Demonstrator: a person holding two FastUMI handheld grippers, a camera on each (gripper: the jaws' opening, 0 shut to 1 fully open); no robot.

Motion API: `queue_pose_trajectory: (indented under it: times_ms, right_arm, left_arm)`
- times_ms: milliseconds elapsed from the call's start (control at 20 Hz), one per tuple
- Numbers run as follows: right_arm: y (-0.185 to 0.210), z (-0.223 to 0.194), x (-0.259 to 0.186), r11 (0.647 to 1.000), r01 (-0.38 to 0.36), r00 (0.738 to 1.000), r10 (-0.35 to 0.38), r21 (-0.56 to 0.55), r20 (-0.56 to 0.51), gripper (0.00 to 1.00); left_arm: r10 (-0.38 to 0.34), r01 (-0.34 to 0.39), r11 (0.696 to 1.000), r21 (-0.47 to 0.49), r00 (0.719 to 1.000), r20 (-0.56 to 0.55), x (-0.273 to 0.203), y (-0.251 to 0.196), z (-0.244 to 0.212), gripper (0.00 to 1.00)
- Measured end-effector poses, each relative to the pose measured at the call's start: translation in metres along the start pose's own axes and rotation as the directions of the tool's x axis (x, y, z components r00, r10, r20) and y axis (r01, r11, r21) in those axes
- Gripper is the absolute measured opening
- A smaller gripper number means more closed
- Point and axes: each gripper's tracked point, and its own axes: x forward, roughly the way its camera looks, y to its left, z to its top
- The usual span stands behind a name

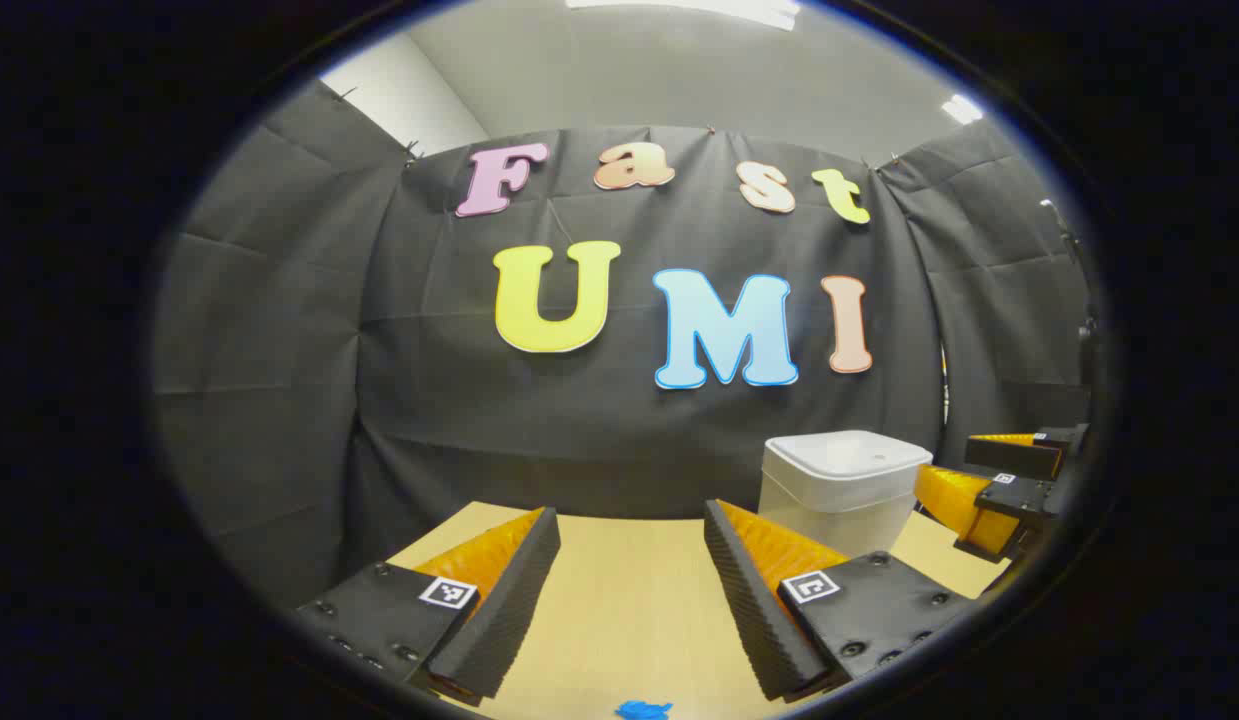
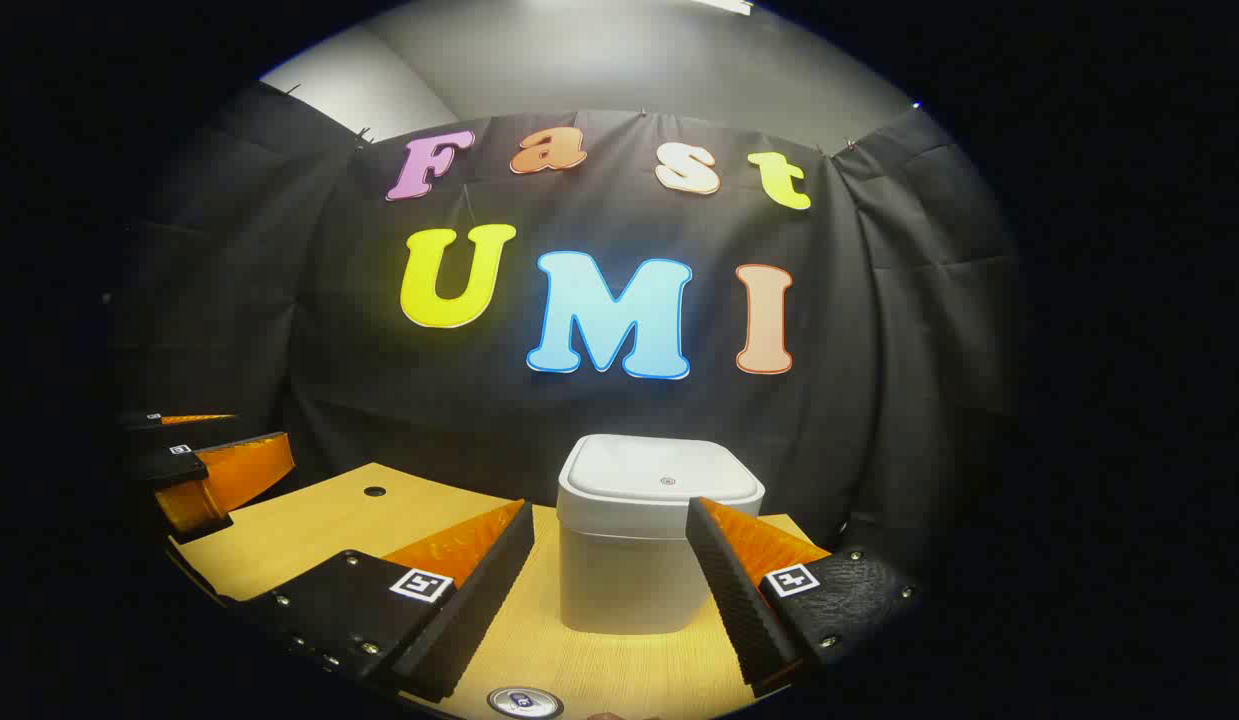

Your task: Press the lid of the desktop garbage bin to open it, pick up the crumpled paper on the desktop and throw it into the bin, then pick up the pop can on the desktop and drop it into the bin, and finally close the garbage bin lid.

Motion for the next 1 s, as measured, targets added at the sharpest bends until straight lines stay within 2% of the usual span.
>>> queue_pose_trajectory:
  times_ms: [550, 600, 650, 1000]
  right_arm:
    - [0.000, -0.001, 0.000, 1.000, -0.009, 1.000, 0.009, 0.009, 0.001, 0.98]
    - [0.000, 0.001, 0.000, 1.000, -0.010, 1.000, 0.009, 0.010, 0.001, 0.98]
    - [0.000, -0.001, 0.000, 1.000, -0.010, 1.000, 0.010, 0.009, 0.001, 0.98]
    - [0.000, 0.000, 0.000, 1.000, -0.011, 1.000, 0.010, 0.010, 0.006, 0.98]
  left_arm:
    - [-0.036, 0.036, 0.999, 0.021, 0.999, -0.003, -0.007, -0.014, 0.001, 1.00]
    - [-0.037, 0.037, 0.999, 0.020, 0.999, -0.004, -0.007, -0.016, 0.002, 0.95]
    - [-0.038, 0.038, 0.999, 0.018, 0.999, -0.003, -0.008, -0.017, 0.001, 1.00]
    - [-0.027, 0.027, 0.999, 0.017, 1.000, 0.001, -0.011, -0.016, 0.002, 1.00]
